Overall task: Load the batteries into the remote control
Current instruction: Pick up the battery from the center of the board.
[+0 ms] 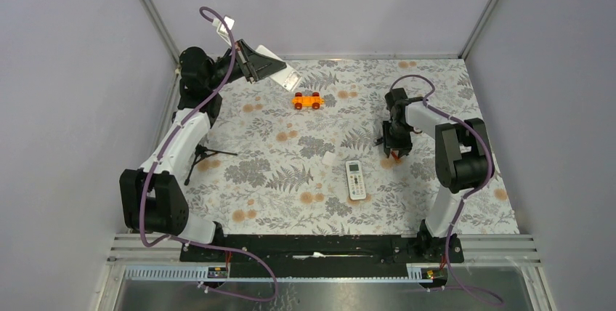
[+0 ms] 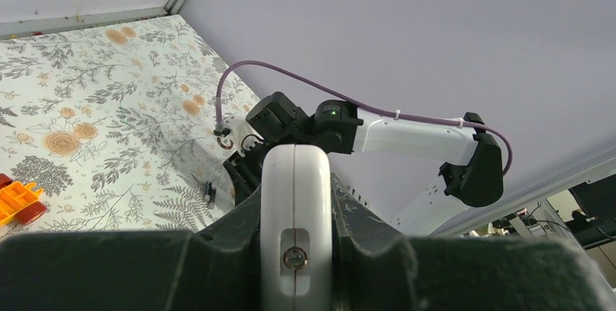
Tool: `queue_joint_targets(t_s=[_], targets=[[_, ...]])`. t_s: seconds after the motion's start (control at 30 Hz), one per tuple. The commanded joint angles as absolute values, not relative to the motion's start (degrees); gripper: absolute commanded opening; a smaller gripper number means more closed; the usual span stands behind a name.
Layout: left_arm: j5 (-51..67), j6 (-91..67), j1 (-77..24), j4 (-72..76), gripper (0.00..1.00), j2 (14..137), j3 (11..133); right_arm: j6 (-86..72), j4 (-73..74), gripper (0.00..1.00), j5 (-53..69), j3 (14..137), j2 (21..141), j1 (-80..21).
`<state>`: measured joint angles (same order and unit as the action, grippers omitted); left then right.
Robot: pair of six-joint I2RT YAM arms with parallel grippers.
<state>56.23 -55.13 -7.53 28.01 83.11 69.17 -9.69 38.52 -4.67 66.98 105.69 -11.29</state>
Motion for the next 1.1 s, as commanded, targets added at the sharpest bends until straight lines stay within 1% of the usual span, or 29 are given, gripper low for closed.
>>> queue_joint_targets(t_s=[0.0, 0.07, 0.2, 0.3, 0.5, 0.53, 0.6, 0.67, 0.77, 0.93, 1.07], targets=[[56.5, -55.5, -7.1, 32.7, 0.0, 83.2, 72.3, -10.0, 40.1, 0.41, -3.4, 69.4, 106.6, -11.0], [56.4, -55.5, -7.1, 32.9, 0.0, 83.2, 72.1, -10.5, 40.1, 0.34, -2.6, 69.3, 106.5, -11.0], [56.4, -55.5, -7.1, 32.9, 0.0, 83.1, 71.9, -13.0, 40.1, 0.26, -2.4, 69.2, 106.6, -11.0], [56.3, -55.5, -7.1, 32.9, 0.0, 83.1, 71.8, -14.4, 40.2, 0.25, -2.2, 69.2, 106.8, -11.0], [56.0, -55.2, -7.1, 32.6, 0.0, 82.6, 71.2, -16.5, 39.6, 0.27, -2.5, 68.5, 107.2, -11.0], [55.9, -55.1, -7.1, 32.6, 0.0, 82.6, 71.1, -16.9, 39.4, 0.26, -2.7, 68.2, 107.2, -10.9], [55.4, -55.0, -7.1, 32.6, 0.0, 82.3, 70.7, -18.2, 38.7, 0.17, -3.5, 67.8, 107.2, -11.0], [54.4, -54.6, -7.1, 32.6, 0.0, 81.9, 70.4, -19.1, 36.7, 0.11, -3.0, 66.9, 106.0, -11.0], [52.7, -54.1, -7.1, 32.5, 0.0, 81.2, 69.9, -20.2, 33.5, 0.06, -2.9, 65.6, 102.8, -11.0], [49.1, -55.3, -7.6, 34.2, 0.0, 81.1, 68.4, -20.9, 30.7, 0.05, -2.3, 66.5, 96.2, -11.0], [45.2, -57.0, -10.0, 37.8, 0.0, 82.0, 66.4, -24.0, 26.5, 0.05, 3.4, 67.8, 90.5, -11.3]])
